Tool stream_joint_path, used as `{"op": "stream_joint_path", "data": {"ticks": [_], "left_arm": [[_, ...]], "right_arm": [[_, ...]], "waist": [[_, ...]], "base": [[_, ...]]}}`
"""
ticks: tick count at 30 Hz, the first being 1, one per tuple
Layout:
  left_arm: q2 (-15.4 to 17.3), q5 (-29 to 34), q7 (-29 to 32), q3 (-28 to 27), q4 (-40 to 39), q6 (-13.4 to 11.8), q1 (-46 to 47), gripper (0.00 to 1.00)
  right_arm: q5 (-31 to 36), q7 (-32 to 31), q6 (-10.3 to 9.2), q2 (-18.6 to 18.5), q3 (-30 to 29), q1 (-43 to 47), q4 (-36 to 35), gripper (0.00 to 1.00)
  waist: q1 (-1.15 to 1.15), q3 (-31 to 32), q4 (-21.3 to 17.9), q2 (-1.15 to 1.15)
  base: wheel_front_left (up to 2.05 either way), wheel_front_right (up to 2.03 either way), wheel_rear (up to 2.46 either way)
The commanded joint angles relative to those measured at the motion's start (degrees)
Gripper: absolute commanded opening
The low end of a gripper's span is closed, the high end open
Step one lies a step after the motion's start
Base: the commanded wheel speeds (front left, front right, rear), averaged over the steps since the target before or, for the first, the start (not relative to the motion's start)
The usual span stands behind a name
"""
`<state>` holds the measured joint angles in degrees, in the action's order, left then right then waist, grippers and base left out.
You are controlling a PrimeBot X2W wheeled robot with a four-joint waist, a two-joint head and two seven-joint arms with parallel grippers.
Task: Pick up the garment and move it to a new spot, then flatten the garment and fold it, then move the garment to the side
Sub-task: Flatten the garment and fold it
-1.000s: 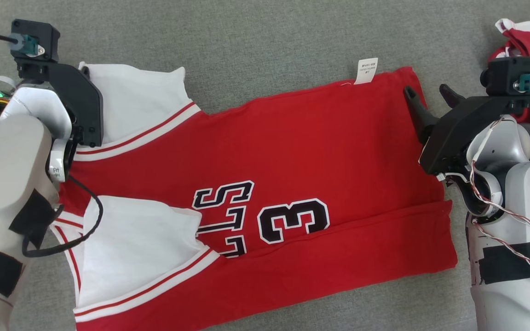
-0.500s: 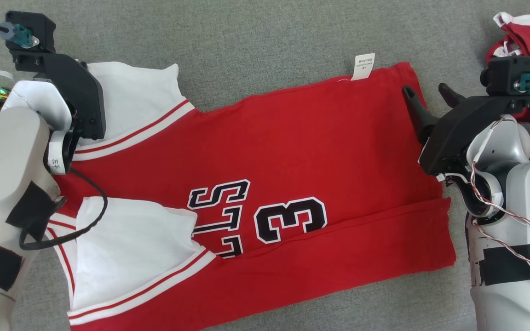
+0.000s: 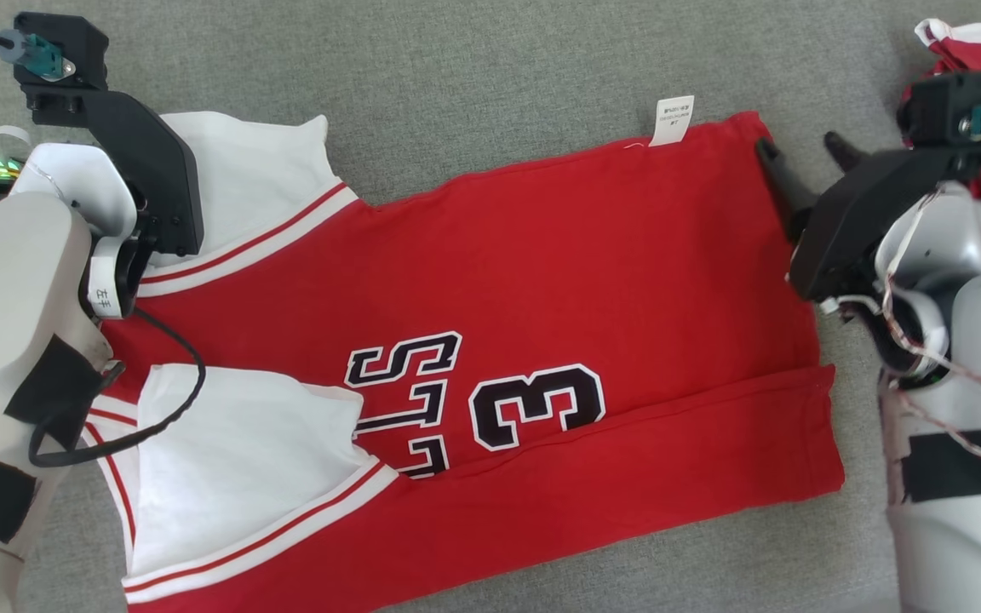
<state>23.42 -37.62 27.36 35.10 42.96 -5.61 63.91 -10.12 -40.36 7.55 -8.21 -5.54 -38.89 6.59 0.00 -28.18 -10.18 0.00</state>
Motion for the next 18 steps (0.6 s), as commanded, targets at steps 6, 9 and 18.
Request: {"op": "stream_joint_path", "data": {"ticks": [6,9,18], "left_arm": [[0.9,0.22,1.39,0.69,-2.4,-0.66,-1.85,0.0],[1.27,0.45,1.79,0.85,-3.7,-0.95,-1.58,0.0],[0.76,0.63,2.1,1.51,-6.66,-1.93,-1.94,0.0]], "right_arm": [[2.89,-5.81,-0.16,-1.41,0.61,-5.02,2.98,1.0],[4.02,-7.27,-0.16,-2.55,1.1,-8.24,5.62,1.0],[5.66,-11.71,-0.16,-3.97,3.43,-14.32,13.51,0.49]], "waist": [[0.0,-0.11,0.77,0.0],[0.0,-0.61,1.05,0.0],[0.0,-1.63,2.11,0.0]], "base": [[0.0,0.0,0.0],[0.0,0.0,0.0],[0.0,0.0,0.0]]}}
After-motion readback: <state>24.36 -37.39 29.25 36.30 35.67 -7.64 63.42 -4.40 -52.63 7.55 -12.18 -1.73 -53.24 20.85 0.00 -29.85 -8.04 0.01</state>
